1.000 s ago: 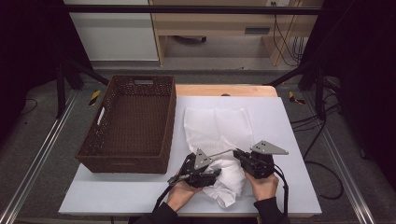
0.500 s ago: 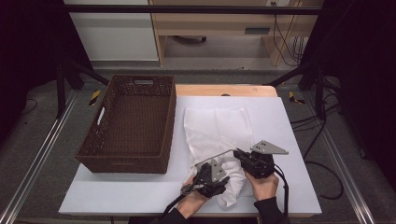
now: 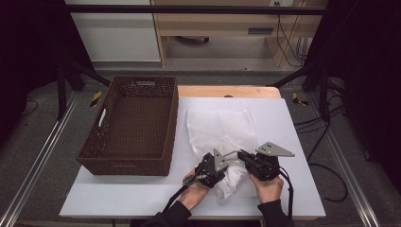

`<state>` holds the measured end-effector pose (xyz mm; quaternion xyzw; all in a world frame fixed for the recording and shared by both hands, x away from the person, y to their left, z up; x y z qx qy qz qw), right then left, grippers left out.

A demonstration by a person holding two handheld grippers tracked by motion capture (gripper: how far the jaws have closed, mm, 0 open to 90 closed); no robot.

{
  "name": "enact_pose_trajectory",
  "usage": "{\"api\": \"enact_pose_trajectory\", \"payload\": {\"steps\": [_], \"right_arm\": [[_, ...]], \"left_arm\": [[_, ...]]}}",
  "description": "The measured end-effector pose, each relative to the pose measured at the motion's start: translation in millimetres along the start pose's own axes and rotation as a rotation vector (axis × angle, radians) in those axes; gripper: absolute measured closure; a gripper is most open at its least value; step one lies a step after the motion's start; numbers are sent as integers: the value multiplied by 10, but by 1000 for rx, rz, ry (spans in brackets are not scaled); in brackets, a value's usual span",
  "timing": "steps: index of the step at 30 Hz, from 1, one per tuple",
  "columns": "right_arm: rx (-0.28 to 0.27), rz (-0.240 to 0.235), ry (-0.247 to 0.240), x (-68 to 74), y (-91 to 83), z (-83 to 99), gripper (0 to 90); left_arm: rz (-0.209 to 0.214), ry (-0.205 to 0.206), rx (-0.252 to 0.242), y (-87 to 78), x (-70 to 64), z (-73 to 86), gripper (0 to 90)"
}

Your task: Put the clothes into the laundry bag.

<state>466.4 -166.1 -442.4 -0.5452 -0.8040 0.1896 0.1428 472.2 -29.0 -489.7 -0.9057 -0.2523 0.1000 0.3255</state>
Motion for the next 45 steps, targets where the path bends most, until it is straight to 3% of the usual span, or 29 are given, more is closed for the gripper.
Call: {"api": "enact_pose_trajectory", "payload": {"steps": [4, 8, 11, 12, 13, 17, 20, 24, 25, 27, 32, 35, 40, 43, 45], "right_arm": [[-4, -7, -6, 17, -4, -5, 871], [2, -7, -5, 14, 10, 8, 870], [4, -4, -3, 10, 11, 9, 870], [3, -5, -4, 7, 11, 8, 870], [3, -5, -1, 4, 9, 7, 870], [0, -2, -3, -4, 4, 5, 869], [1, -3, -2, -5, 3, 6, 868], [6, -5, -4, -1, 6, 9, 869], [7, -6, -2, 4, 7, 10, 868], [8, -8, -3, 7, 10, 12, 869], [10, -7, -4, 4, 16, 13, 870], [6, -8, -5, 6, 9, 5, 870], [4, -7, -1, 6, 11, 1, 870], [-1, -11, -2, 9, -4, -10, 871], [-3, -16, -3, 14, -12, -14, 871]], "left_arm": [[30, -58, -52, 75, 115, 44, 696], [26, -40, -60, 9, 103, 63, 594], [49, -50, -81, -60, 64, 68, 446], [59, -48, -87, -106, 40, 70, 446], [78, -39, -97, -205, -21, 66, 382], [114, -16, -102, -373, -167, 87, 310], [142, -10, -58, -374, -245, 179, 294], [155, -41, 6, -225, -249, 328, 315], [178, -84, 26, -126, -228, 405, 378], [135, -84, -9, -106, -211, 422, 486], [145, -112, -6, -157, -156, 357, 812], [145, -112, -30, -189, -115, 244, 835], [119, -96, -30, -135, -81, 123, 838], [56, -67, -32, 7, 3, 62, 832], [26, -70, -20, 110, 74, 81, 820]]}}
Point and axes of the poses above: each handheld gripper's, and its own axes: y roughly forward along the jaws, z roughly out of its underside, x roughly to its left, the point moved 5 cm from there along y, roughly forward along the jaws, and after that the axes turned 13 degrees about z, right-handed, at the moved point
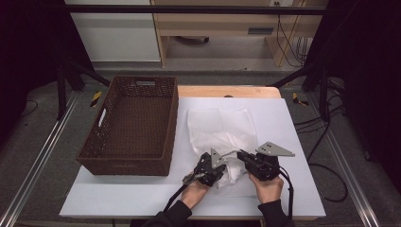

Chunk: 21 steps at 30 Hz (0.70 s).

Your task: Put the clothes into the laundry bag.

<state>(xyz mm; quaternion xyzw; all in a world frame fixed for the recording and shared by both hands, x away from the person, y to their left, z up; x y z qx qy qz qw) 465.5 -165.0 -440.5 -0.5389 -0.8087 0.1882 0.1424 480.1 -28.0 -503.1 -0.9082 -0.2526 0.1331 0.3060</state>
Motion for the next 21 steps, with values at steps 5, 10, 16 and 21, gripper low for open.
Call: {"api": "enact_pose_trajectory", "payload": {"steps": [5, 10, 16, 21], "right_arm": [[2, -6, -4, 16, -3, -3, 870], [3, -2, -1, -8, 0, 3, 871], [3, 2, 0, -10, -1, 2, 871], [5, 1, -2, -4, 7, 6, 871]], "left_arm": [[-11, -18, -32, 71, 90, 9, 765], [33, -36, -48, -134, 16, 21, 534], [112, -19, -73, -387, -188, 64, 405], [135, -8, -19, -262, -290, 154, 411]]}}
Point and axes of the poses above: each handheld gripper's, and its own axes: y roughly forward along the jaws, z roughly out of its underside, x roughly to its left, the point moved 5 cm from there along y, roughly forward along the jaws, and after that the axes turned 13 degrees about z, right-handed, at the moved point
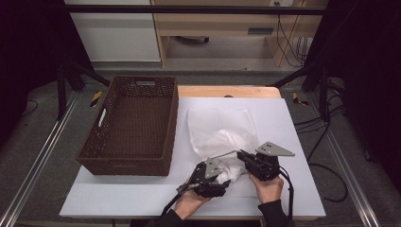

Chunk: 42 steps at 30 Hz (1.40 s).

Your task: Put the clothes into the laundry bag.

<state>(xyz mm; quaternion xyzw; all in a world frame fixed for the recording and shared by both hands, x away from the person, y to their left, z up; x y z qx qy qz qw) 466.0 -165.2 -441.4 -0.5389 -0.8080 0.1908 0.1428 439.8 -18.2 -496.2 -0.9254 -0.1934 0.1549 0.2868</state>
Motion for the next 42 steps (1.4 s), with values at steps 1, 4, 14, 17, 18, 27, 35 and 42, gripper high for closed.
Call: {"api": "enact_pose_trajectory", "payload": {"steps": [1, 4, 14, 17, 18, 27, 35, 42], "right_arm": [[3, -1, 1, 2, 1, 2, 871], [5, 0, 1, 2, 8, 6, 871], [-1, -6, 8, -2, -7, -7, 873], [1, -6, 8, -3, -8, -5, 874], [1, -6, 8, -3, -8, -5, 874], [4, -2, 4, -16, -1, 6, 873], [6, -1, 2, -9, -12, 13, 873], [23, -7, -2, -9, -9, 34, 873]], "left_arm": [[-1, -10, 15, 108, 13, 19, 438], [-3, -31, 15, 228, 48, -2, 604], [-121, 13, 8, 437, 258, -227, 874], [-120, -5, -15, 489, 353, -220, 832], [-120, -5, -15, 489, 353, -220, 824], [-65, 55, -60, 69, 145, -181, 561], [-98, 73, -60, -509, 138, -36, 459], [-127, 8, -28, -720, 313, 352, 424]]}}
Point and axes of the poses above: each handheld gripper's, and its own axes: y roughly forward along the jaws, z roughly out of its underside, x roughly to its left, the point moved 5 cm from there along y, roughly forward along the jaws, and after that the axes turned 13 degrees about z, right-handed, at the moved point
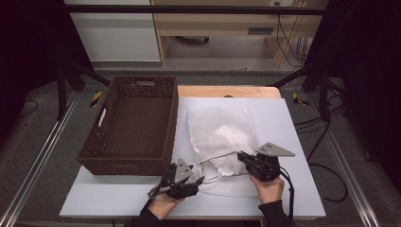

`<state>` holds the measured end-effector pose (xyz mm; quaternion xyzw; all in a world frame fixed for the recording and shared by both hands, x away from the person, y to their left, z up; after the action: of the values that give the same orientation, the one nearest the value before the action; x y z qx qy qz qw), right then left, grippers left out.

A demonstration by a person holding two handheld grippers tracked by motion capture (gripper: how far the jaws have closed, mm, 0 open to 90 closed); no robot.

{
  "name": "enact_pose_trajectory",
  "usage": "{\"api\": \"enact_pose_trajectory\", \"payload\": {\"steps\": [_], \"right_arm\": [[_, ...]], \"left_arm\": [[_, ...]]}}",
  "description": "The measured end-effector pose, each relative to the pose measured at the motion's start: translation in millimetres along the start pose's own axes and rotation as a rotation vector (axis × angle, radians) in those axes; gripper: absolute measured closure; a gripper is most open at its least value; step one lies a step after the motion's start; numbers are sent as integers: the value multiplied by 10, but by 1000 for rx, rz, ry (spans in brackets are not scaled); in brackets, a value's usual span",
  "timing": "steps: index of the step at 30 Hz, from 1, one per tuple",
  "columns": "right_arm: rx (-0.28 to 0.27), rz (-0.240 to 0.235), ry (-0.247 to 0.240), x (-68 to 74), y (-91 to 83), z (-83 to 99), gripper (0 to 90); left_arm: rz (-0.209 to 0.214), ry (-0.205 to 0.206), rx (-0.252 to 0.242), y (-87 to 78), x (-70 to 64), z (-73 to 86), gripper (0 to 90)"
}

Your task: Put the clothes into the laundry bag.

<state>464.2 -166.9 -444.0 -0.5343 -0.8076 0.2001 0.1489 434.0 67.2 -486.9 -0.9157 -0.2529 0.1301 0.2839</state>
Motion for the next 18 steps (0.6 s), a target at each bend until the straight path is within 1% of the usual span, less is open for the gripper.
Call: {"api": "enact_pose_trajectory", "payload": {"steps": [1, 2, 3, 5, 6, 8, 9, 10, 11, 12, 13, 14, 15, 16, 17, 18], "right_arm": [[2, 0, -1, 5, 5, 3, 872], [9, -2, -4, 6, 13, 15, 872], [13, -1, -1, 9, 16, 19, 872], [20, -4, -1, 11, 17, 29, 872], [20, -4, -1, 11, 17, 29, 872], [21, -6, -3, 5, 27, 32, 872], [24, -6, -1, 9, 31, 34, 872], [26, -5, -8, 20, 38, 40, 872], [26, -5, -8, 20, 38, 40, 872], [28, -4, -9, 27, 50, 46, 872], [31, -5, -8, 28, 53, 50, 872], [31, -5, -8, 30, 60, 53, 872], [35, -3, -8, 33, 63, 58, 872], [35, -3, -8, 33, 63, 58, 872], [37, -4, -9, 38, 70, 63, 871], [39, -2, -10, 49, 80, 67, 872]], "left_arm": [[2, -10, 6, 2, 27, 42, 424], [3, -33, 19, 29, 74, 106, 425], [4, -41, 29, 46, 91, 131, 425], [16, -52, 39, 88, 119, 169, 441], [16, -52, 39, 88, 119, 169, 455], [22, -69, 49, 150, 146, 188, 470], [21, -70, 54, 178, 157, 193, 481], [18, -66, 64, 225, 173, 206, 516], [18, -66, 64, 225, 173, 206, 530], [10, -51, 58, 234, 172, 198, 585], [11, -50, 63, 234, 169, 191, 610], [18, -53, 69, 230, 162, 188, 670], [18, -53, 69, 230, 162, 188, 708], [18, -52, 76, 221, 154, 188, 708], [19, -54, 80, 213, 146, 191, 737], [18, -59, 86, 194, 136, 199, 800]]}}
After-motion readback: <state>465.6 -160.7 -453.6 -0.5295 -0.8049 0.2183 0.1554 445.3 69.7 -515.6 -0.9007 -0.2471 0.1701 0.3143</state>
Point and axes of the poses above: each handheld gripper's, and its own axes: y roughly forward along the jaws, z roughly out of its underside, x roughly to its left, the point moved 5 cm from there along y, roughly forward along the jaws, and after that the axes turned 13 degrees about z, right-handed, at the moved point
